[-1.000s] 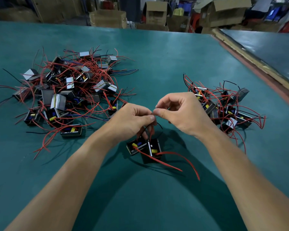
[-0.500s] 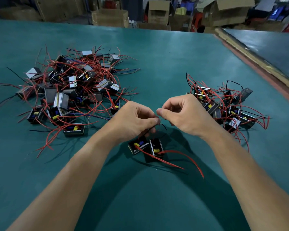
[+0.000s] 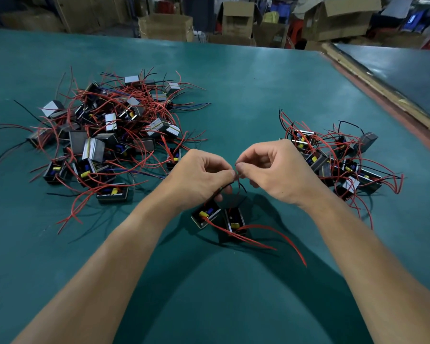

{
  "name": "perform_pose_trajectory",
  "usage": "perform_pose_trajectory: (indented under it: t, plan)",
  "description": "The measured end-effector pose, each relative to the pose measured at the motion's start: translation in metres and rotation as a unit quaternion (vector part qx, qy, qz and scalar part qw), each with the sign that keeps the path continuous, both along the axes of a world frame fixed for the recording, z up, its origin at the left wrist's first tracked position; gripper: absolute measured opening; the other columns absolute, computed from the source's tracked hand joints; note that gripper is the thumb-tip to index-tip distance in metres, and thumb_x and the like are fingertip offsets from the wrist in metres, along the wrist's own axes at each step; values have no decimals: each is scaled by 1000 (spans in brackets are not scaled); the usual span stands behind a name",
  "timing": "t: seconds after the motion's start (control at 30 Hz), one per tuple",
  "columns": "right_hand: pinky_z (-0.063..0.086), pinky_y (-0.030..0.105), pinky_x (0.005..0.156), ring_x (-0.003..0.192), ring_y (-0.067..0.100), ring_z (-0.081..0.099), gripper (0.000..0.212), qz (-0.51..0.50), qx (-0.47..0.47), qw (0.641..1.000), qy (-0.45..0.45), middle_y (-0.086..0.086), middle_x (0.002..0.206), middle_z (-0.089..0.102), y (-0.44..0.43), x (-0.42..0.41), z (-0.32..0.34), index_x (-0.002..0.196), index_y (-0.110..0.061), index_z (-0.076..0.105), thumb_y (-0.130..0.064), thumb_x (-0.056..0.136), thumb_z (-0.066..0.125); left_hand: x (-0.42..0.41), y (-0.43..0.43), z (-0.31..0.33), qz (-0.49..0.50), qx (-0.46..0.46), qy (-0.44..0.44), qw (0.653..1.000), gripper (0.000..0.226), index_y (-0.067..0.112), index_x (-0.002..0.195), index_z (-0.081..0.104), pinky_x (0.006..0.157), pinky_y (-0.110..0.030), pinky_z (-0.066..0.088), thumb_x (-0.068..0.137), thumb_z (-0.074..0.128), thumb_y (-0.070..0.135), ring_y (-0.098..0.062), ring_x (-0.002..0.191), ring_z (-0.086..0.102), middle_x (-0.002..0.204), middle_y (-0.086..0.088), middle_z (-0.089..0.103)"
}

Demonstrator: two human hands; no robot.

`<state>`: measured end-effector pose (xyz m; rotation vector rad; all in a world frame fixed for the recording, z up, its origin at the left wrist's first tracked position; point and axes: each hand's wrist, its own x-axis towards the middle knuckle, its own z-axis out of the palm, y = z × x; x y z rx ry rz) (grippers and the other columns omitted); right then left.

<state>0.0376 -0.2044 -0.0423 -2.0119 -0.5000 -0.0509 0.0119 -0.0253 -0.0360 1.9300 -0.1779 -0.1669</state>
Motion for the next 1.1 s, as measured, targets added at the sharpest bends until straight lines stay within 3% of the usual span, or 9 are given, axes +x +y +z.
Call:
perform_pose_trajectory:
  t: [0.17,0.27,0.37,0.43,0.53,0.6,0.87,0.97,1.1]
  plan:
    - [53,38,57,55,15,57,10,-2,31,999,7,3,65,71,-2,-1,2,78,-19,77,-15,87,73,3,3,-1,34,-9,-8,999,18,9,82,72,46,-20,45,95,60,10,-15,46,58,64,-3,72]
    - [49,55,53,52,34,47,11,0,36,999,7,25,70,66,0,-1,3,80,-27,78,-18,85,76,2,3,0,13,-44,-5,999,14,4,88,73,46,-18,46,94,60,6,-13,46,58,69,-3,73]
    - [46,54,51,55,47,48,15,0,46,999,-2,29,82,67,1,-1,4,79,-27,79,-12,84,77,0,3,1,-9,-72,-4,997,11,1,94,73,48,-17,47,93,62,3,-12,48,58,72,-4,73]
    - [44,45,52,52,38,48,15,-3,41,999,-5,27,77,69,1,-1,5,79,-28,79,-13,83,78,0,2,1,-2,-90,0,996,11,-1,96,73,48,-17,47,90,64,1,-11,48,58,72,-4,71]
    - [48,27,57,56,9,57,18,-6,48,999,-5,3,68,74,0,-2,5,76,-27,78,-9,81,80,0,2,1,22,-110,3,994,7,-2,91,73,47,-15,46,85,69,-1,-6,47,55,62,-1,66]
    - [48,17,58,56,-1,59,20,0,50,999,2,-9,65,72,0,-2,7,76,-25,76,-6,80,80,0,2,1,29,-102,-11,994,3,3,81,74,47,-16,44,81,75,1,-8,47,54,57,1,66]
    - [51,29,57,57,13,57,19,-2,66,997,29,5,64,72,1,-5,8,74,-26,78,-10,82,79,1,3,1,73,-119,-56,989,17,10,69,67,49,-23,46,70,83,3,-13,46,54,58,-8,63]
    - [53,20,56,59,5,61,23,7,76,996,38,-4,65,73,2,-6,9,74,-26,78,-6,83,77,1,3,2,67,-121,-54,989,16,10,70,67,49,-22,47,70,83,4,-12,47,55,60,-9,64]
    - [49,18,52,51,5,57,23,-5,108,994,25,-3,61,70,2,-7,11,73,-23,77,-1,81,78,1,4,2,47,-105,-16,993,11,9,79,70,52,-20,49,75,80,7,-11,54,59,67,-7,70]
